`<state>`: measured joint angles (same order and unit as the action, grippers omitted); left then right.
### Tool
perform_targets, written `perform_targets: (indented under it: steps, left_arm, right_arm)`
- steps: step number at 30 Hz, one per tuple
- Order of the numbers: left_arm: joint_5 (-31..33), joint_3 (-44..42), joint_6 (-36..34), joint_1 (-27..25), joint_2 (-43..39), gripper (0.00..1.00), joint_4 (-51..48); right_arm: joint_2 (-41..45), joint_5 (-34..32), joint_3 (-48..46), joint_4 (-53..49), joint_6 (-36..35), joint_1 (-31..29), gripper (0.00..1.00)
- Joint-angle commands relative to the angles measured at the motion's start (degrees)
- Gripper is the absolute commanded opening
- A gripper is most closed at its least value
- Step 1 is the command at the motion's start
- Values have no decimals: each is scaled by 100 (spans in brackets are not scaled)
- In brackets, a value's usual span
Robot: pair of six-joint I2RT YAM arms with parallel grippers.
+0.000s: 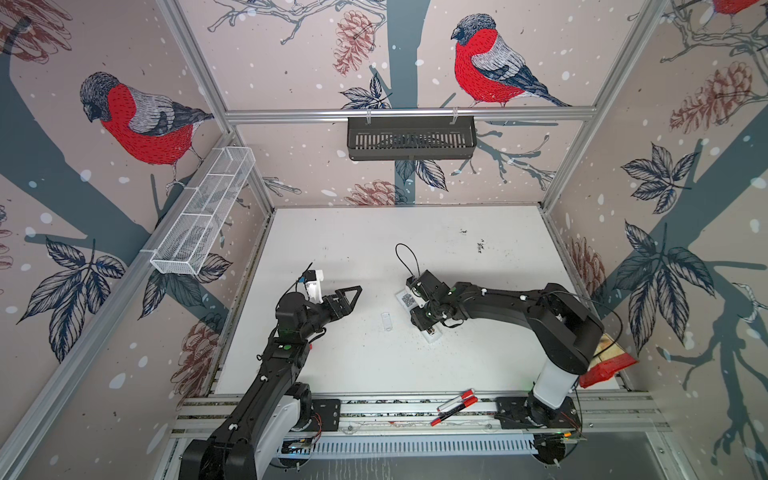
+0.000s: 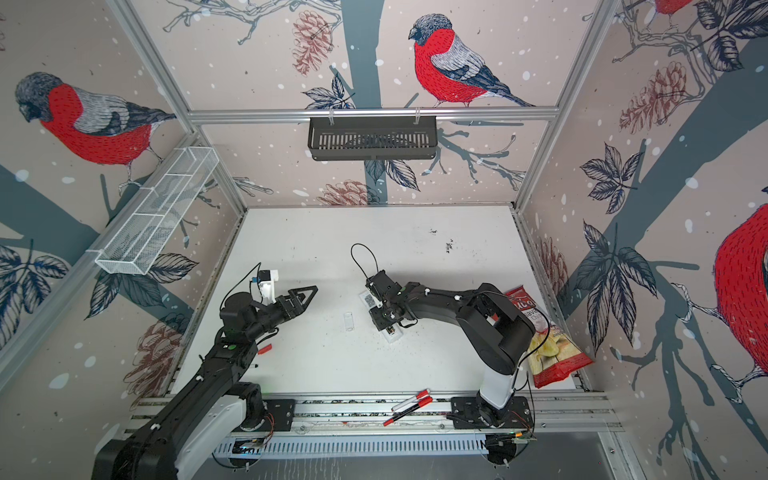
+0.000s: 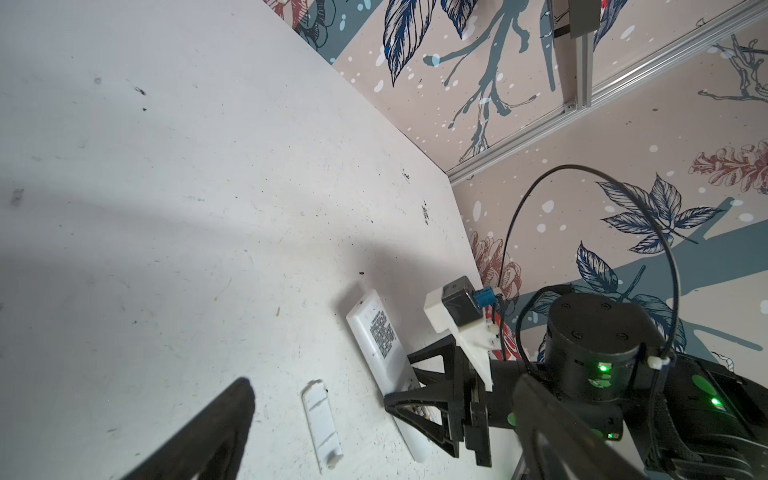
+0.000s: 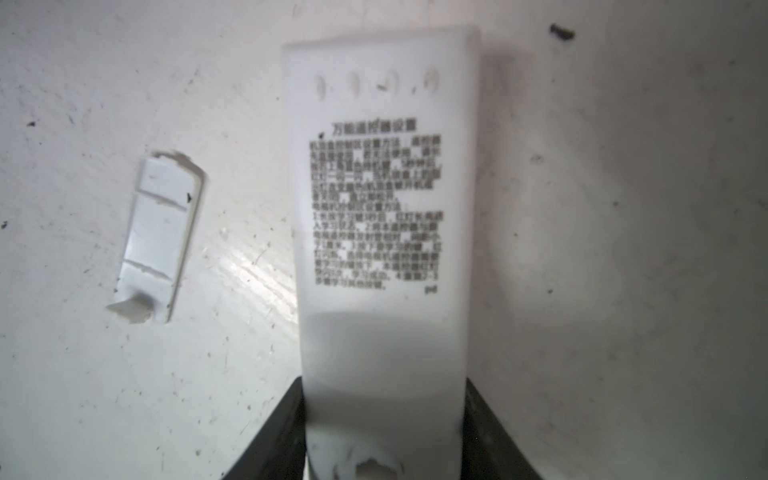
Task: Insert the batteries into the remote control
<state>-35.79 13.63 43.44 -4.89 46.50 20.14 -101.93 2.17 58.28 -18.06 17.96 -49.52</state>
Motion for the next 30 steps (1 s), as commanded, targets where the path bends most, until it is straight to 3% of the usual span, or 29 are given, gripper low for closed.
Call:
perform_targets:
  steps: [1, 11, 17, 30]
  left_arm:
    - [-34, -7, -90, 39, -61, 97, -28]
    - [-10, 8, -90, 93, -93, 97, -139]
    - [371, 177, -224, 137, -96, 97, -848]
    - [588, 202, -290, 177, -364, 97, -1086]
  right_arm:
    - [-108, -288, 21, -189, -20, -5, 47]
    - [244, -591, 225, -241, -43, -316, 75]
    - [495, -431, 290, 50, 182, -873, 70]
    - [-502, -56, 851, 378, 900, -1269, 57]
